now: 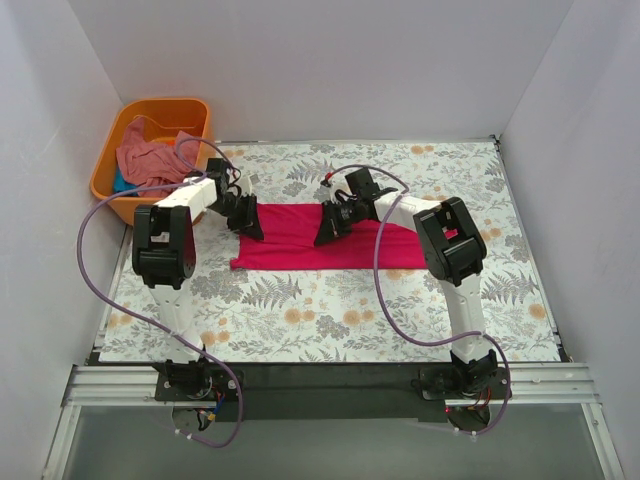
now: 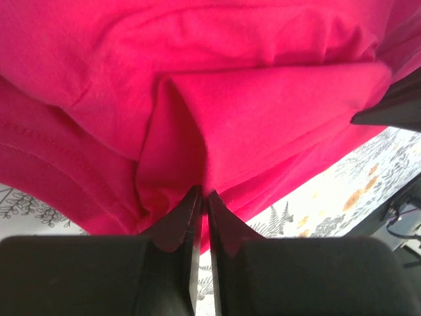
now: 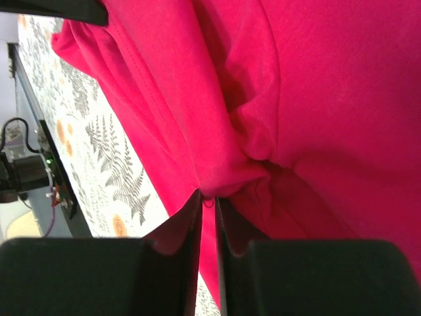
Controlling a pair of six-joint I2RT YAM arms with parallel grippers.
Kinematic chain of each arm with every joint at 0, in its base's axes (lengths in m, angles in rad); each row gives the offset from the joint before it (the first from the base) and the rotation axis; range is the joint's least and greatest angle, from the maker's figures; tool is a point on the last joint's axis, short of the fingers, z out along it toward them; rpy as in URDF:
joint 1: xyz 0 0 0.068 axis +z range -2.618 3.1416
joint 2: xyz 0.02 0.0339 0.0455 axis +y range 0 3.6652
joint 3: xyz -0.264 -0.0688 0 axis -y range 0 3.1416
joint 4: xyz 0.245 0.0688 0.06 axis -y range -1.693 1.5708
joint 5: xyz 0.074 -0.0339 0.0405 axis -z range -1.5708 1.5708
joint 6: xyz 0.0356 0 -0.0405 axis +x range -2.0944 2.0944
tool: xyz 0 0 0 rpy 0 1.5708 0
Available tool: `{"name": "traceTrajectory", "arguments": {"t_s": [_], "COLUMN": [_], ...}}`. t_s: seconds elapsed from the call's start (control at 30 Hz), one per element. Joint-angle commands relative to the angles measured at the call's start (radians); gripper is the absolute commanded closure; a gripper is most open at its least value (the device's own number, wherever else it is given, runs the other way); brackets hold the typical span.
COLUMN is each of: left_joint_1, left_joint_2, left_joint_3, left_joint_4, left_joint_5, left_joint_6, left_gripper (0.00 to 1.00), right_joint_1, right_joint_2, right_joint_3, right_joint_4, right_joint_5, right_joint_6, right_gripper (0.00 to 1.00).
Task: Fold and stack the t-shirts
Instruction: Fold the tshirt
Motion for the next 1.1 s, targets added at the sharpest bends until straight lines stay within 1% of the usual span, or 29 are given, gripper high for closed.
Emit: {"name": "traceTrajectory", "arguments": {"t_s": [0.0, 0.03, 0.07, 0.1, 0.2, 0.27, 0.3, 0.33, 0.37, 0.4, 0.43, 0.47, 0.5, 0.53, 0.57, 0.6, 0.63, 0.7, 0.73, 0.83, 0.87, 0.93, 0.97, 1.07], "left_joint_1": [0.011, 0.011, 0.011, 0.011, 0.013, 0.010, 0.007, -0.009, -0.022, -0.041, -0.089, -0.114, -0.137, -0.172, -0.189, -0.205, -0.231, -0.252, -0.275, -0.291, -0.289, -0.289, -0.288, -0.286], "left_joint_2": [-0.070, -0.088, -0.099, -0.117, -0.192, -0.250, -0.267, -0.287, -0.313, -0.323, -0.326, -0.326, -0.327, -0.327, -0.323, -0.311, -0.302, -0.276, -0.268, -0.236, -0.223, -0.197, -0.167, -0.115], "left_joint_3": [0.005, 0.007, 0.007, 0.007, 0.007, -0.004, -0.011, -0.019, -0.036, -0.045, -0.054, -0.062, -0.088, -0.105, -0.120, -0.143, -0.154, -0.174, -0.179, -0.189, -0.192, -0.188, -0.186, -0.169], "left_joint_4": [-0.003, -0.005, 0.003, 0.006, 0.029, 0.049, 0.059, 0.067, 0.084, 0.095, 0.102, 0.106, 0.110, 0.119, 0.128, 0.130, 0.129, 0.133, 0.138, 0.150, 0.153, 0.159, 0.168, 0.185], "left_joint_5": [-0.006, -0.008, -0.009, -0.011, -0.031, -0.061, -0.072, -0.083, -0.127, -0.173, -0.215, -0.262, -0.269, -0.281, -0.302, -0.333, -0.353, -0.408, -0.430, -0.483, -0.500, -0.539, -0.584, -0.623], "left_joint_6": [0.000, 0.000, -0.001, 0.000, 0.000, -0.003, -0.003, 0.002, -0.001, -0.015, -0.032, -0.032, -0.035, -0.062, -0.078, -0.090, -0.118, -0.124, -0.124, -0.129, -0.129, -0.123, -0.115, -0.087], "left_gripper": [0.89, 0.85, 0.78, 0.77, 0.74, 0.73, 0.72, 0.72, 0.72, 0.72, 0.72, 0.73, 0.73, 0.75, 0.78, 0.80, 0.83, 0.86, 0.87, 0.87, 0.87, 0.88, 0.88, 0.89], "right_joint_1": [-0.002, 0.000, -0.002, -0.003, -0.018, -0.037, -0.061, -0.077, -0.094, -0.130, -0.147, -0.166, -0.204, -0.222, -0.239, -0.277, -0.296, -0.340, -0.350, -0.365, -0.367, -0.370, -0.371, -0.379], "right_joint_2": [-0.046, -0.058, -0.067, -0.096, -0.169, -0.202, -0.223, -0.233, -0.239, -0.256, -0.262, -0.265, -0.265, -0.259, -0.253, -0.245, -0.240, -0.228, -0.218, -0.176, -0.161, -0.125, -0.115, -0.078], "right_joint_3": [0.018, 0.028, 0.048, 0.055, 0.067, 0.075, 0.090, 0.101, 0.104, 0.104, 0.093, 0.088, 0.085, 0.088, 0.087, 0.082, 0.073, 0.070, 0.078, 0.110, 0.128, 0.133, 0.136, 0.134], "right_joint_4": [-0.060, -0.074, -0.101, -0.112, -0.181, -0.241, -0.320, -0.362, -0.397, -0.431, -0.478, -0.507, -0.528, -0.584, -0.603, -0.614, -0.624, -0.623, -0.624, -0.623, -0.624, -0.621, -0.620, -0.617], "right_joint_5": [0.013, 0.013, 0.015, 0.017, 0.024, 0.036, 0.064, 0.081, 0.102, 0.168, 0.199, 0.261, 0.292, 0.323, 0.354, 0.404, 0.424, 0.479, 0.495, 0.575, 0.616, 0.648, 0.662, 0.704], "right_joint_6": [-0.059, -0.067, -0.076, -0.102, -0.155, -0.246, -0.277, -0.367, -0.404, -0.446, -0.518, -0.552, -0.578, -0.606, -0.654, -0.672, -0.693, -0.742, -0.753, -0.808, -0.817, -0.850, -0.856, -0.871], "right_gripper": [0.80, 0.69, 0.63, 0.59, 0.55, 0.52, 0.51, 0.51, 0.51, 0.51, 0.51, 0.51, 0.50, 0.50, 0.51, 0.52, 0.52, 0.53, 0.54, 0.55, 0.55, 0.57, 0.58, 0.59]}}
